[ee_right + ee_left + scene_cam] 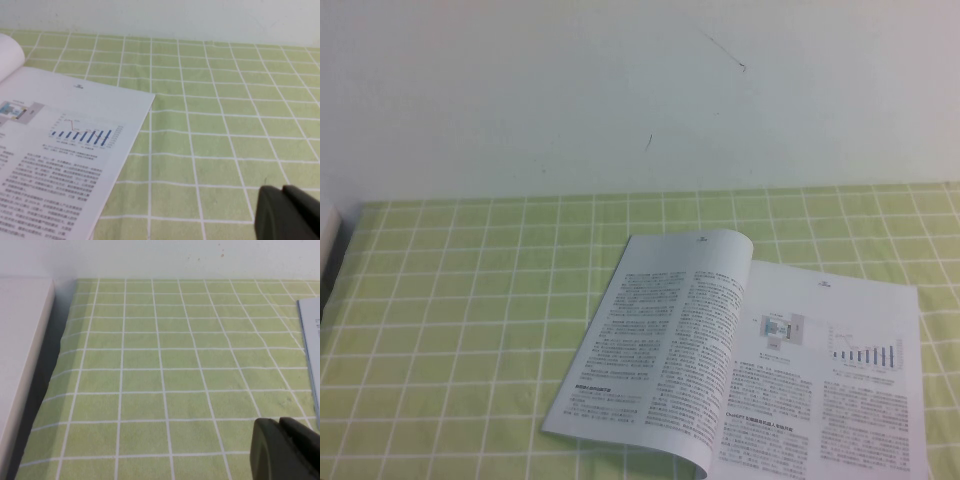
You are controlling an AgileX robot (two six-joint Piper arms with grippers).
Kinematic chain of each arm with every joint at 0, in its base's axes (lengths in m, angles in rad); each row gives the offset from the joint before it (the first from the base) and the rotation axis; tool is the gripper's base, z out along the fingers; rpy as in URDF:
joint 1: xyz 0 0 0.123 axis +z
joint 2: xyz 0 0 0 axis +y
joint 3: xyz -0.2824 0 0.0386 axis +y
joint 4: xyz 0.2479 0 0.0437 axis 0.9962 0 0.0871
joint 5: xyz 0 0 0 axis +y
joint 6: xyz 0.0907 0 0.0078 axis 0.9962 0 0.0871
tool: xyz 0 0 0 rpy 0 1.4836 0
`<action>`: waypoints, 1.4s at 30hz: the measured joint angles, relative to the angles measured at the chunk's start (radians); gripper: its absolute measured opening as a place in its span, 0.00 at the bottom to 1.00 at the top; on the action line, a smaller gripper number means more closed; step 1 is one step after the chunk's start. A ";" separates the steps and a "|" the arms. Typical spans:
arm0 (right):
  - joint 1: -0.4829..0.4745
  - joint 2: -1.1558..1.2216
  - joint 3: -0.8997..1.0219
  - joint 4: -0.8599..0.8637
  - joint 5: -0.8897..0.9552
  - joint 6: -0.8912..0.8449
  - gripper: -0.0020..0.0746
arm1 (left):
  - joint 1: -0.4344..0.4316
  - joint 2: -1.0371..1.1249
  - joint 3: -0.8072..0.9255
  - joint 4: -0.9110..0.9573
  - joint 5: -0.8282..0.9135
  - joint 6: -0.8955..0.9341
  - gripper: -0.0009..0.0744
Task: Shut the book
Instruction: 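Close the open booklet and leave it lying on the table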
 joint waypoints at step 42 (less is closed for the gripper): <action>0.000 0.000 0.007 -0.016 -0.440 0.000 0.02 | 0.000 0.000 0.005 0.007 -0.579 0.000 0.01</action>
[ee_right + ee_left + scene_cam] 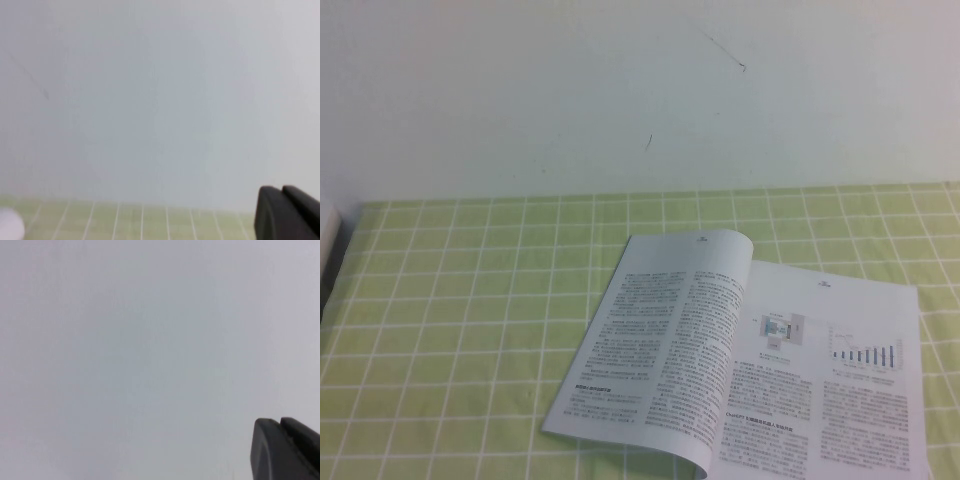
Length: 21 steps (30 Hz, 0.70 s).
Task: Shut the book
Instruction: 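Close the open booklet and leave it lying on the table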
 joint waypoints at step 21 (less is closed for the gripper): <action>0.000 -0.001 -0.012 -0.019 -0.649 0.102 0.02 | 0.000 0.000 -0.015 0.035 -0.292 -0.031 0.01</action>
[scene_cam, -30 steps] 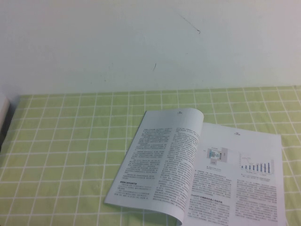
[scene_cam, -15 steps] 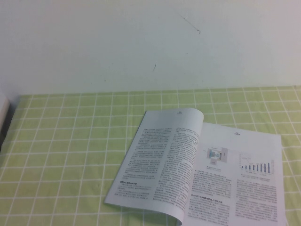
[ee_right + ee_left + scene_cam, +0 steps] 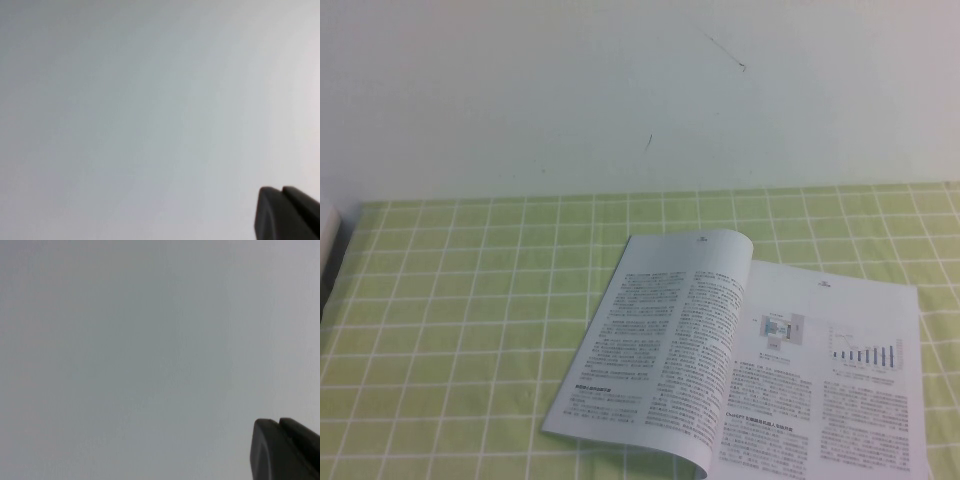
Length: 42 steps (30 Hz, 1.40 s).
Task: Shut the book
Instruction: 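Close the open booklet and leave it lying on the table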
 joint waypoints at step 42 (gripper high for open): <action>0.066 1.243 -0.638 0.829 1.345 -1.044 0.02 | -0.024 1.267 -0.762 -0.862 1.130 0.741 0.01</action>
